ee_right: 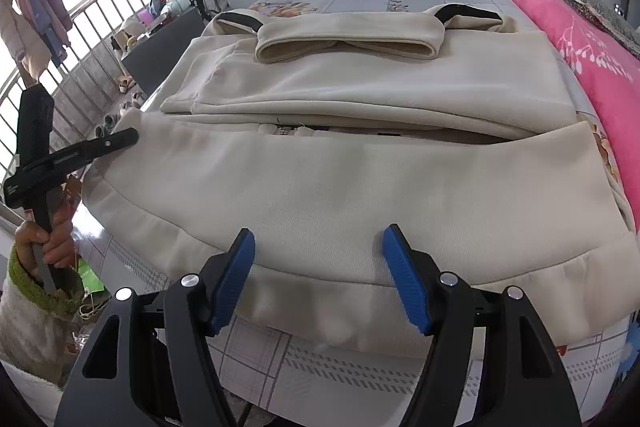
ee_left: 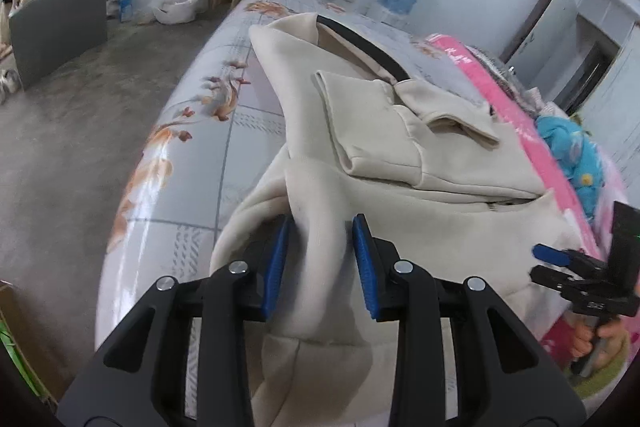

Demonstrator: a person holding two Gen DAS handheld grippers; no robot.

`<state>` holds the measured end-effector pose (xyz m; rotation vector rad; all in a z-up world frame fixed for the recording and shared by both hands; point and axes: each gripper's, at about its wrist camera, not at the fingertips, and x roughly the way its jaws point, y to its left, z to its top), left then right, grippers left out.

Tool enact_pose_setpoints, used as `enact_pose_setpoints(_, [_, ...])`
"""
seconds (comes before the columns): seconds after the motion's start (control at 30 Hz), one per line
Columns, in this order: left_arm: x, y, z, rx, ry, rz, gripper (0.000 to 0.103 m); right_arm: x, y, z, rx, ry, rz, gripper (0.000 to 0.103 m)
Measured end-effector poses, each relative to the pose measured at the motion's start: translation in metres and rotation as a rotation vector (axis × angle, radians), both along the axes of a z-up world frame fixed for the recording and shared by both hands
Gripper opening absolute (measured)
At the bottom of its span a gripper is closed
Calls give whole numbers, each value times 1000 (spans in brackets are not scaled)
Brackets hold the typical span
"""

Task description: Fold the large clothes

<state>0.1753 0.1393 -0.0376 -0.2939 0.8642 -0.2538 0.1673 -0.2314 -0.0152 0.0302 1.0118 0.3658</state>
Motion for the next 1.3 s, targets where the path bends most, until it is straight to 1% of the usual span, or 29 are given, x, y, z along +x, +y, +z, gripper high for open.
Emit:
enact_pose_setpoints(0.07, [2,-6,2,38,7,8,31,0,0,0,0,-3,-2,65])
enact_pose_setpoints(0.1, [2,-7,3,44,7,5,29,-1,0,0,-1,-6,-2,65])
enact_pose_setpoints(0.17, [-2,-12,5,60,-5,-9,29,-1,0,-1,-3,-10,-1,66])
enact_pose_setpoints(0.23, [-7,-23,6,136,-14,-14,29,-2,0,-1,-2,-14,0,66])
enact_pose_setpoints(0.3, [-7,-31,2,215,1,-3,29,-2,-1,-1,0,-19,1,66])
enact_pose_setpoints(0.37, [-9,-36,2,259,-4,9,29,-3,-2,0,2,-20,1,66])
enact_pose_setpoints(0.5, [-12,-50,4,372,-17,31,29,-9,-11,5,14,-21,-12,65])
enact_pose_setpoints(0.6, [-15,-57,5,429,-34,37,29,-21,-35,15,15,-51,-55,65])
enact_pose_setpoints(0.7, [-16,-59,6,454,-40,43,29,-29,-71,27,-6,-83,-144,62])
enact_pose_setpoints(0.77, [-16,-60,6,454,-38,47,29,-31,-100,34,-26,-99,-216,56])
enact_pose_setpoints(0.87, [-15,-61,7,457,-32,49,29,-25,-133,40,-27,-110,-291,49])
enact_pose_setpoints(0.97, [-16,-64,7,479,-35,50,29,-8,-146,41,-13,-115,-296,45])
enact_pose_setpoints(1.07, [-15,-67,6,496,-39,55,29,17,-149,32,-6,-90,-287,43])
enact_pose_setpoints(1.17, [-15,-68,6,498,-39,57,29,35,-148,21,-56,-66,-294,39])
enact_pose_setpoints(1.3, [-15,-69,5,504,-40,57,30,41,-153,12,-85,-50,-307,36])
